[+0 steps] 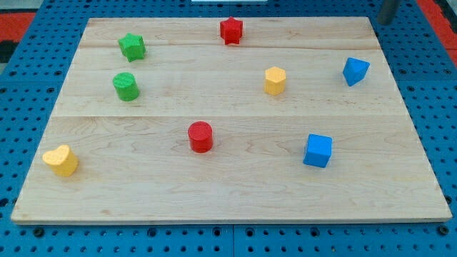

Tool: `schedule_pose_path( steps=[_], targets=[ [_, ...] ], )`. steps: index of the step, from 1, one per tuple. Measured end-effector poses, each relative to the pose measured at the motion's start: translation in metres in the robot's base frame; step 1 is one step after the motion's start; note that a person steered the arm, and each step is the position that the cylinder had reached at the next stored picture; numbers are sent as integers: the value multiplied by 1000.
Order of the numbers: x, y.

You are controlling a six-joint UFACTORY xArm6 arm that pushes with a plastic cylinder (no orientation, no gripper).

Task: Slide the yellow heart near the center of the board

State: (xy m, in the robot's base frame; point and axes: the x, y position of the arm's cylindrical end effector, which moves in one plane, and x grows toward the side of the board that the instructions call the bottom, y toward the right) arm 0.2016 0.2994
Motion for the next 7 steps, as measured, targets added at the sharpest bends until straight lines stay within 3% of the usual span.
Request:
schedule_pose_path(
  steps=[2, 4, 7],
  targets=[
    [-6, -15],
    [48, -76],
    [60, -106]
  ],
)
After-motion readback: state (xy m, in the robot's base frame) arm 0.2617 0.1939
